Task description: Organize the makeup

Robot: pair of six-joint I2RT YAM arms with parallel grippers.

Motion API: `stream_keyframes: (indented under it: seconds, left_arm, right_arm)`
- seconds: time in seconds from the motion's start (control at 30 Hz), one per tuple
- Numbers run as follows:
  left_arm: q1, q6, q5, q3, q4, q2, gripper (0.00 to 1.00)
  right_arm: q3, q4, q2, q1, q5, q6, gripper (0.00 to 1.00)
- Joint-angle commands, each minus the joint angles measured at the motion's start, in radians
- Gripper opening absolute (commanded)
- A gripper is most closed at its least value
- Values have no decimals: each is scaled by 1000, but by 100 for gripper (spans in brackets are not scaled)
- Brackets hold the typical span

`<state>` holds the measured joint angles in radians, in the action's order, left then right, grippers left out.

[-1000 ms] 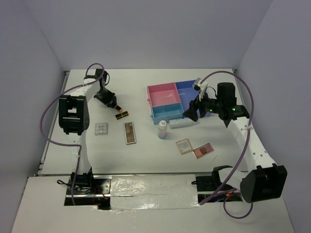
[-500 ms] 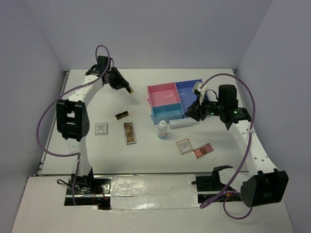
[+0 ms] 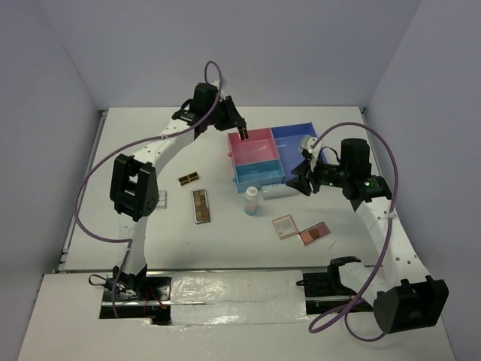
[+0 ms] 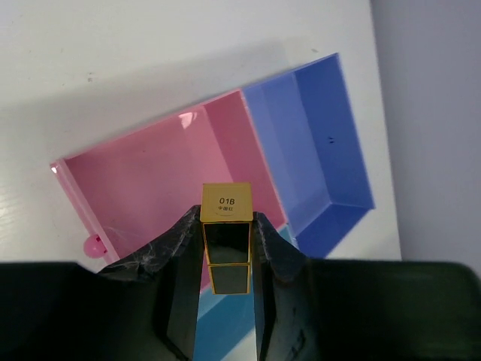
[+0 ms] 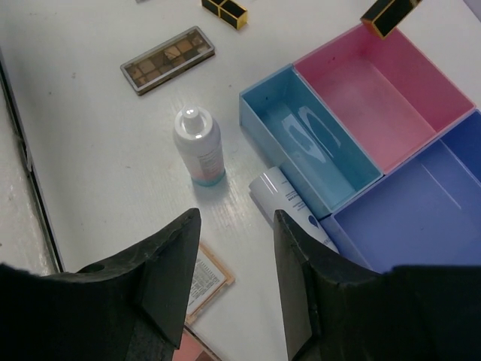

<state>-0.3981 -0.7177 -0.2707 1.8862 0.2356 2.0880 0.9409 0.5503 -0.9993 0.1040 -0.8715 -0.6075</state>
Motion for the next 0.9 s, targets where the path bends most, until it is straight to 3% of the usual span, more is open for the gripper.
stream_keyframes:
  seconds: [0.0, 0.17, 0.2, 0.3, 0.47, 0.63, 0.73, 0.77, 0.87]
  left_arm:
    - [-24, 50, 85, 53, 40, 50, 19]
    - [-35, 52, 134, 77, 54, 89, 44]
    - [-38, 52, 136, 83, 59, 95, 55]
    - [-44, 61, 133, 109, 82, 109, 69]
    - [-47, 75, 125, 105, 85, 89, 71]
    - [-42, 122, 186, 53, 93, 3, 62]
    - [-21, 138, 206, -63, 64, -150, 41]
    - [-4, 142, 202, -99, 53, -187, 29]
    - [33, 181, 189, -266, 10, -345, 15]
  right_arm:
    - [-4, -30, 27, -9, 0, 0, 52]
    - [-8, -30, 28, -10, 3, 0, 56]
    - [-7, -29, 27, -10, 5, 0, 57]
    - [-7, -29, 24, -9, 9, -3, 61]
    - [-2, -26, 19, -10, 11, -1, 67]
    - [18, -6, -4, -7, -23, -15, 68]
    - [39, 0, -30, 8, -29, -29, 68]
    - [44, 6, -35, 16, -24, -34, 68]
    - [73, 31, -64, 49, -9, -67, 68]
